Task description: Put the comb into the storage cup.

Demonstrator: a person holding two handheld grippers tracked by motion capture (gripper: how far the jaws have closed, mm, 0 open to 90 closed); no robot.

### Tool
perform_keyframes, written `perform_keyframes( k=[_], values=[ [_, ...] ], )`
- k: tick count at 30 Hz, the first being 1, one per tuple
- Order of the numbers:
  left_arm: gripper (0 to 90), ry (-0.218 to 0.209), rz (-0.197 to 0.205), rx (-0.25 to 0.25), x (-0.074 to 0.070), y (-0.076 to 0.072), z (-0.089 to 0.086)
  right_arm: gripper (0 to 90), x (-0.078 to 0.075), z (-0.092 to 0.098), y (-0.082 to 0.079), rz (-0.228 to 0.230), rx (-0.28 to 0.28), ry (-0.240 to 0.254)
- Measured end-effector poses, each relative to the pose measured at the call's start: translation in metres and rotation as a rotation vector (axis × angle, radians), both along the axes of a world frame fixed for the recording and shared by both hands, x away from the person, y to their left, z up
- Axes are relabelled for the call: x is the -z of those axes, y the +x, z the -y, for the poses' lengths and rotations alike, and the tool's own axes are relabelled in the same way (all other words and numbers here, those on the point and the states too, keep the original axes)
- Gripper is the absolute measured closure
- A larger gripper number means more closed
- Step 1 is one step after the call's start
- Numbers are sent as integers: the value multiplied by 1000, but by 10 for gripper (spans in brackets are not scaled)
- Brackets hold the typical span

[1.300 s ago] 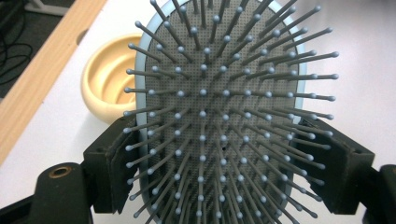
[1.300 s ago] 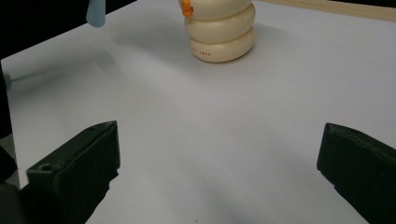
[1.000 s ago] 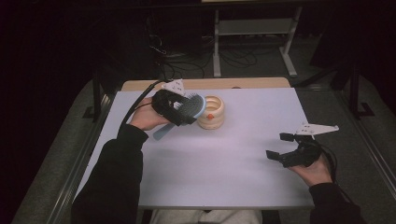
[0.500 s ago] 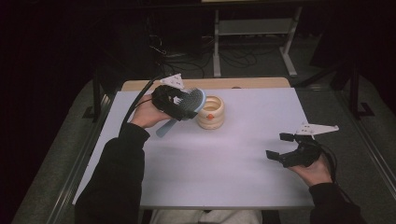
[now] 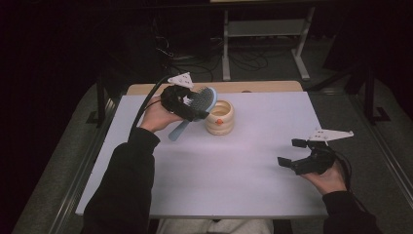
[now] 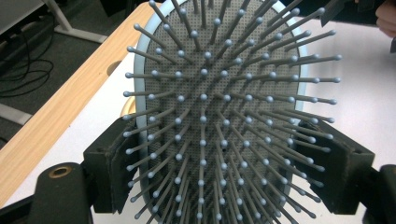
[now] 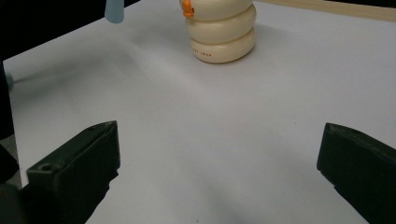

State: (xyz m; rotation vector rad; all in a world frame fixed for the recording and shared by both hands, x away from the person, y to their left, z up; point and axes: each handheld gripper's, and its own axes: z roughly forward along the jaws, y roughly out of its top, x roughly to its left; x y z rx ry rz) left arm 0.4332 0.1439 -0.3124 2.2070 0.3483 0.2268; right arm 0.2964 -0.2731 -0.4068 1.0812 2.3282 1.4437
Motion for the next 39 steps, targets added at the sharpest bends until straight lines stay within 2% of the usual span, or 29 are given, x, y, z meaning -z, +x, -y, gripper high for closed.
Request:
perform_keyframes(
  k=[5, 8, 16, 25, 35, 39],
  values=[
    [198, -15, 4, 2, -6, 1, 3, 0, 0, 0, 0, 0, 0, -1],
    [198, -38, 10, 7, -11, 2, 7, 0, 0, 0, 0, -1, 0, 1],
    [198, -50, 25, 13, -20, 5, 13, 0, 0, 0, 0, 0, -1, 2],
    [198, -111, 32, -9, -30, 13, 14, 0, -1, 2, 0, 4, 2, 5],
    [198, -147, 37, -22, -33, 20, 21, 0, 0, 4, 0, -5, 9, 8],
    [198, -184, 36, -25, -36, 22, 24, 0, 0, 5, 0, -4, 13, 12]
  ],
)
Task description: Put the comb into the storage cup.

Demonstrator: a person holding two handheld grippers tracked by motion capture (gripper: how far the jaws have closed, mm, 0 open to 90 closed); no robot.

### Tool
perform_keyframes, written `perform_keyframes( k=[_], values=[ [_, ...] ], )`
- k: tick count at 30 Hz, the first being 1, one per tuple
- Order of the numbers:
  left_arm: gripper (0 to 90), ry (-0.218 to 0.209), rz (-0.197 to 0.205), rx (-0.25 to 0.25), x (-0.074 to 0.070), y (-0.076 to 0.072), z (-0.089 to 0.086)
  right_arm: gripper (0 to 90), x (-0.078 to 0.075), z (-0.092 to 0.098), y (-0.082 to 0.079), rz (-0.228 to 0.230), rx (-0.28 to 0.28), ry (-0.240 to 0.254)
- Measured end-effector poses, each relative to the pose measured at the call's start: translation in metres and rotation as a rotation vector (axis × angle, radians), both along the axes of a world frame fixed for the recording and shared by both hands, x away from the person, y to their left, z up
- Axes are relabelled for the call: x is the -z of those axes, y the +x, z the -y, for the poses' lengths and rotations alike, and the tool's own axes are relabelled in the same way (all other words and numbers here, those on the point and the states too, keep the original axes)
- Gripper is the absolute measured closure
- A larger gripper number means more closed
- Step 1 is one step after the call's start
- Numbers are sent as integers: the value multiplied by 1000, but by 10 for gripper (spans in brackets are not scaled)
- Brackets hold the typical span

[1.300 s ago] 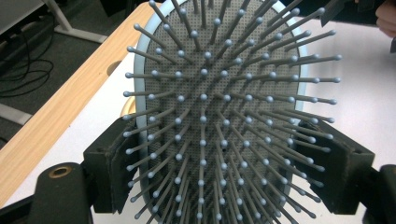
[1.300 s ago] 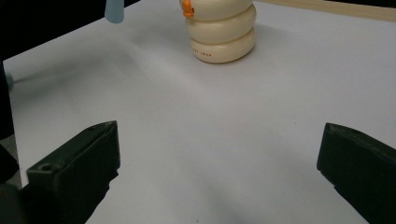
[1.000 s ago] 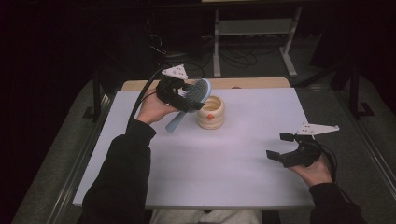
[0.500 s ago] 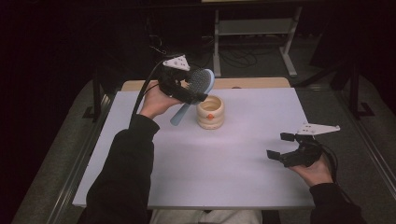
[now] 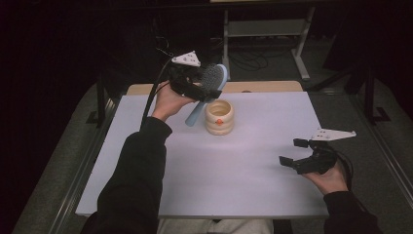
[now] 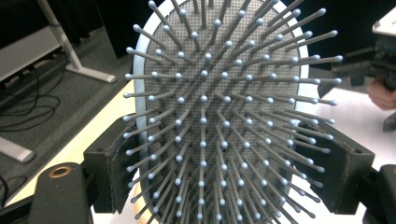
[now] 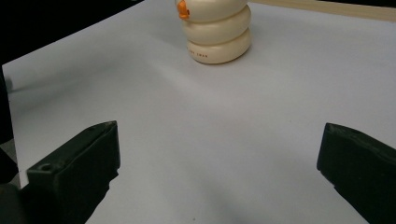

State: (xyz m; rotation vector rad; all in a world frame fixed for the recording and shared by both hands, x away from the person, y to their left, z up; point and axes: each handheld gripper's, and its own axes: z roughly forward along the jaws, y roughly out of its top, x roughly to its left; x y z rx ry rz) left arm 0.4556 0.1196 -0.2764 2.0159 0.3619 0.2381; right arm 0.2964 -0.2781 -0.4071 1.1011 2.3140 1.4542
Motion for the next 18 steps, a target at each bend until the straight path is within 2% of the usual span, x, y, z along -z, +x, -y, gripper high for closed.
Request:
perform_keyframes(
  k=[5, 10, 14, 18],
  values=[
    [198, -38, -4, -6, -4, 4, 5, 0, 0, 0, 0, -1, -2, -1],
    [198, -48, 3, -24, -6, 9, 8, 0, 0, 0, 0, 0, -2, 2],
    [198, -95, 3, -38, -6, 12, 9, 0, 0, 0, 0, 0, -2, 2],
    [199, -124, -1, -40, -7, 16, 11, 0, 0, 0, 0, 0, -3, 2]
  ],
)
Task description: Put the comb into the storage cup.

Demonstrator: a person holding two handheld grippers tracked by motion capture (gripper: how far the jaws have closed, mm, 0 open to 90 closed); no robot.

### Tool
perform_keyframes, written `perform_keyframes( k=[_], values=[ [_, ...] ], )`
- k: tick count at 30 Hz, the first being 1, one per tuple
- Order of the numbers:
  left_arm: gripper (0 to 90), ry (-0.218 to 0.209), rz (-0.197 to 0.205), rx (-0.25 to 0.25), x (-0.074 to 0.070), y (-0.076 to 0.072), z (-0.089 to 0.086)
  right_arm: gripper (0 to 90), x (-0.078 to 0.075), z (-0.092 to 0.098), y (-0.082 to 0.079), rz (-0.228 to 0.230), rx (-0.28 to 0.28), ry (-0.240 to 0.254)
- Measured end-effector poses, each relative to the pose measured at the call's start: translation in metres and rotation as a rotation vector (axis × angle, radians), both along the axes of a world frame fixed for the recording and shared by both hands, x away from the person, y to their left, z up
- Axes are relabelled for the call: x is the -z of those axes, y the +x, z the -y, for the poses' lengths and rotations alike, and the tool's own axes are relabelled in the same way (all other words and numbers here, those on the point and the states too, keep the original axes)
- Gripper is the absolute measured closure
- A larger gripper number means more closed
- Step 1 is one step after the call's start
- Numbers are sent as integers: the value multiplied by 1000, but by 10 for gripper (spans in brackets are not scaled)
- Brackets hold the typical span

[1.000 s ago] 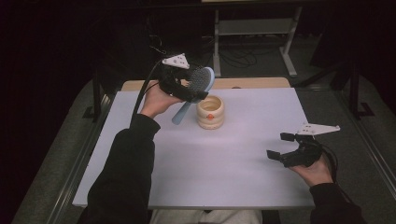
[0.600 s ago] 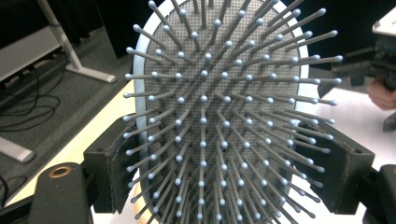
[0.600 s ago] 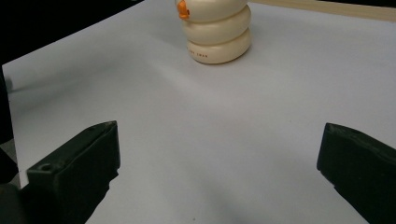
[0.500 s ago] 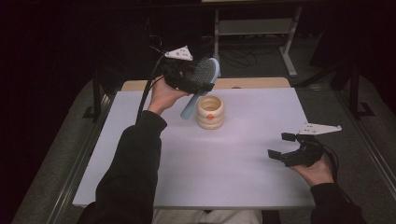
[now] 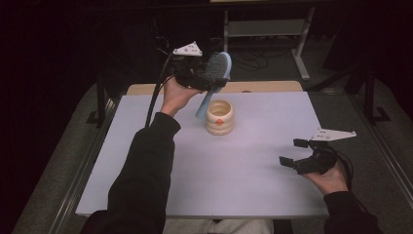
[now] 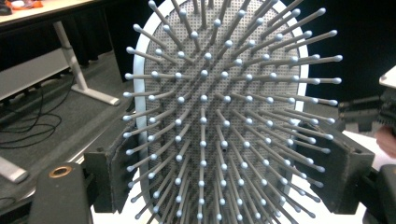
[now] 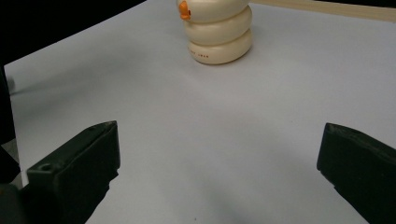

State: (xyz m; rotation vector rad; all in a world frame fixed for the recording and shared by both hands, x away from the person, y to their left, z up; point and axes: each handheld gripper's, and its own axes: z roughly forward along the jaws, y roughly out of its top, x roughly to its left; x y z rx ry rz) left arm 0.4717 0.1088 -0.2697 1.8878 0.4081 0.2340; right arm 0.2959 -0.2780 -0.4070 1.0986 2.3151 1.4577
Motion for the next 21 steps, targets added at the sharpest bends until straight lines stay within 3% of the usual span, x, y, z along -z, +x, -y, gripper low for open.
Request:
perform_keyframes(
  k=[18, 21],
  values=[
    [199, -65, 45, -33, 3, 13, 15, 0, 0, 1, -1, 1, 0, 4],
    [199, -99, 44, -34, 6, 17, 15, 0, 0, 1, -2, -1, 0, 6]
  ],
)
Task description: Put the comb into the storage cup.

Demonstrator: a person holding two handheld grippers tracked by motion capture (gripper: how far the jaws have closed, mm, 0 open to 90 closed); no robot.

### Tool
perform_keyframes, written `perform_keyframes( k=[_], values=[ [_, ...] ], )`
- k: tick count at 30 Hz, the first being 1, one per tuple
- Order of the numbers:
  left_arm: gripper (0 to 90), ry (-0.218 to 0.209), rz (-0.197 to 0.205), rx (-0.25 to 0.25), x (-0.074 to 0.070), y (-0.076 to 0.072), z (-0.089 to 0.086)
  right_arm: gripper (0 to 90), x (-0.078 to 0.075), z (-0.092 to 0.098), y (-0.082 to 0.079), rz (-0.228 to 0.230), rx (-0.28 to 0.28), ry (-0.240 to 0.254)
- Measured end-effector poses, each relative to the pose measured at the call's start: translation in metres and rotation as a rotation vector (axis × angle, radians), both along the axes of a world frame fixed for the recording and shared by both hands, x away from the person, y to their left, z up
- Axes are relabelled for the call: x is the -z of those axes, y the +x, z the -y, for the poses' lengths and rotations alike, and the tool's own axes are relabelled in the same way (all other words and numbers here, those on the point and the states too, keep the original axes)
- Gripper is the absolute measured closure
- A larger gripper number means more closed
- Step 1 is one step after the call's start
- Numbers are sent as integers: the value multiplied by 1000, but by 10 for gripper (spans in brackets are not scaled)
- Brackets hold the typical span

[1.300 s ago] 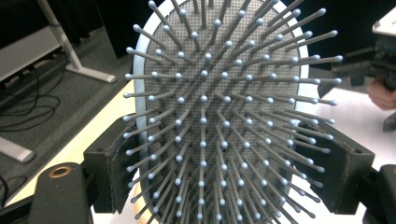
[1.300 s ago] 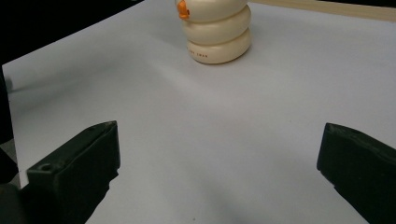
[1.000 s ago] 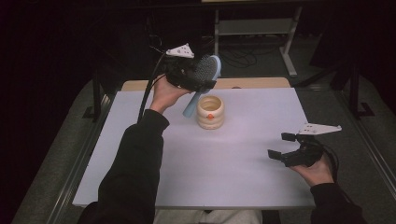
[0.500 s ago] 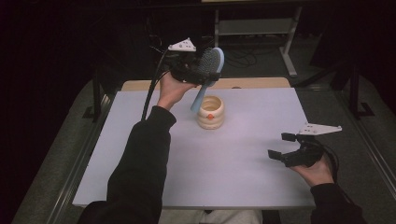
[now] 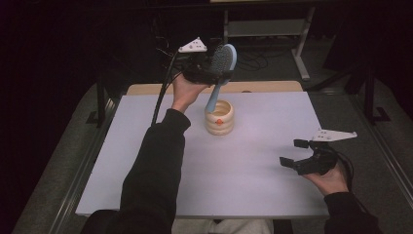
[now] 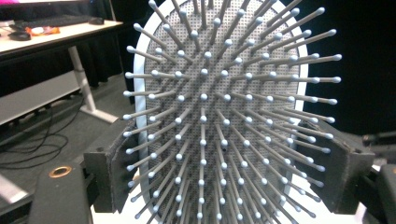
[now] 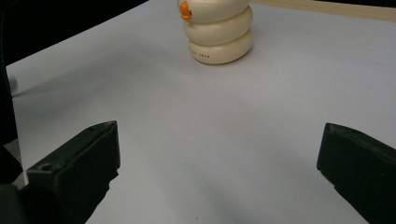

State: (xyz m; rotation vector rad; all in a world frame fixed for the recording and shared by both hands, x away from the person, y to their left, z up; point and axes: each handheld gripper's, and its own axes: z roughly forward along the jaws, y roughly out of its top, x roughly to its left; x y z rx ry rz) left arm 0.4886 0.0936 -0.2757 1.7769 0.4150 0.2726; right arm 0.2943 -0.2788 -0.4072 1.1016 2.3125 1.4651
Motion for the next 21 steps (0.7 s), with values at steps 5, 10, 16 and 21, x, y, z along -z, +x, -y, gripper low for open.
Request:
perform_keyframes(
  k=[5, 10, 16, 21],
  values=[
    [198, -19, 3, -8, 6, 5, 4, 0, 0, 0, 0, -2, 2, -1],
    [198, -28, 6, -23, 13, 8, 7, 0, 0, 1, -1, -2, 2, -1],
    [198, -20, 28, -20, 17, 8, 13, 0, 1, 0, -1, -4, -1, -4],
    [198, -37, 27, -6, 23, 8, 17, 0, 1, -1, -1, -6, -4, -5]
  ],
)
